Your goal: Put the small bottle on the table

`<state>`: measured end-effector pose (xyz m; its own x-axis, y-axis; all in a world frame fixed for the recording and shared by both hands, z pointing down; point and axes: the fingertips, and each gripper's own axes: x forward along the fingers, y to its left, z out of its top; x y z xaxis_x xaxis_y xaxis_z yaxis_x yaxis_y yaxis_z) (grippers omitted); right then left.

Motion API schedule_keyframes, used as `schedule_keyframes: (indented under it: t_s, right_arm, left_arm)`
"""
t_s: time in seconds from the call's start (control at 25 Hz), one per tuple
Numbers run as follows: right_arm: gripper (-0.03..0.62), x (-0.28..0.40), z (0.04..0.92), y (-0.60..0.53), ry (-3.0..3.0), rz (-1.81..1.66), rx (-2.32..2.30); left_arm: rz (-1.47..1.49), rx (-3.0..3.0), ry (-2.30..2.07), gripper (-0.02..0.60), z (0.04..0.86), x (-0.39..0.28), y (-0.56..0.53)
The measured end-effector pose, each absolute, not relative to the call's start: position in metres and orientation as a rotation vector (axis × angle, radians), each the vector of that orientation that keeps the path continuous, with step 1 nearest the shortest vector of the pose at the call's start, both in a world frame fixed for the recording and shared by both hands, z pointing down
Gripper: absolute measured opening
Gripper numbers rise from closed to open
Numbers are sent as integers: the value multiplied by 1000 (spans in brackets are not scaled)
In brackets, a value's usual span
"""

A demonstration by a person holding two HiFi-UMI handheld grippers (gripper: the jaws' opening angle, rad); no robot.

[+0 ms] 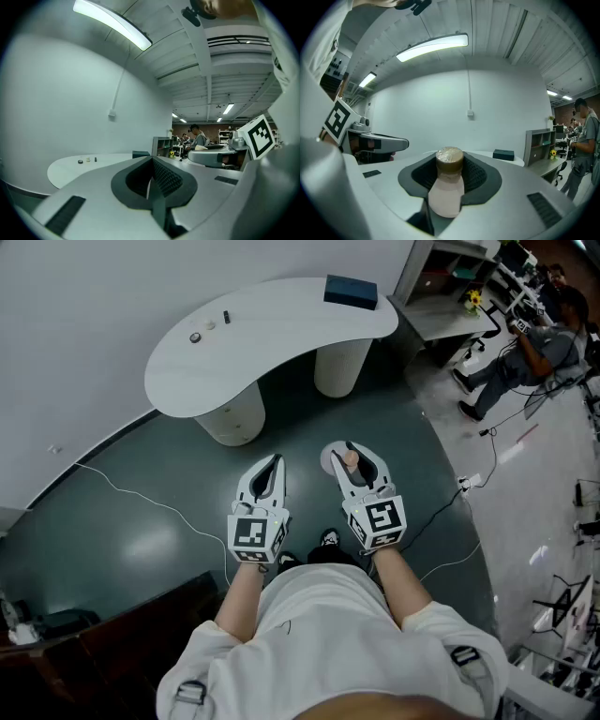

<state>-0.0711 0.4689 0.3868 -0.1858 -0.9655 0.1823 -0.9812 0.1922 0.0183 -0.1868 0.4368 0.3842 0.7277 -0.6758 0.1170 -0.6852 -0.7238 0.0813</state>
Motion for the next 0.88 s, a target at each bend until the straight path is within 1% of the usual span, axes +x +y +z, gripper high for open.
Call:
schedule_keyframes:
  t_s: [0.48, 0.88]
  right_arm:
    - [124, -71, 390, 469, -2328, 199, 1899]
    - [124, -34, 393, 482, -2351, 182, 1855]
  left_arm:
    - [176, 2795, -1082, 12, 393, -182, 441]
    - [210, 2770, -1080, 12, 403, -140, 451]
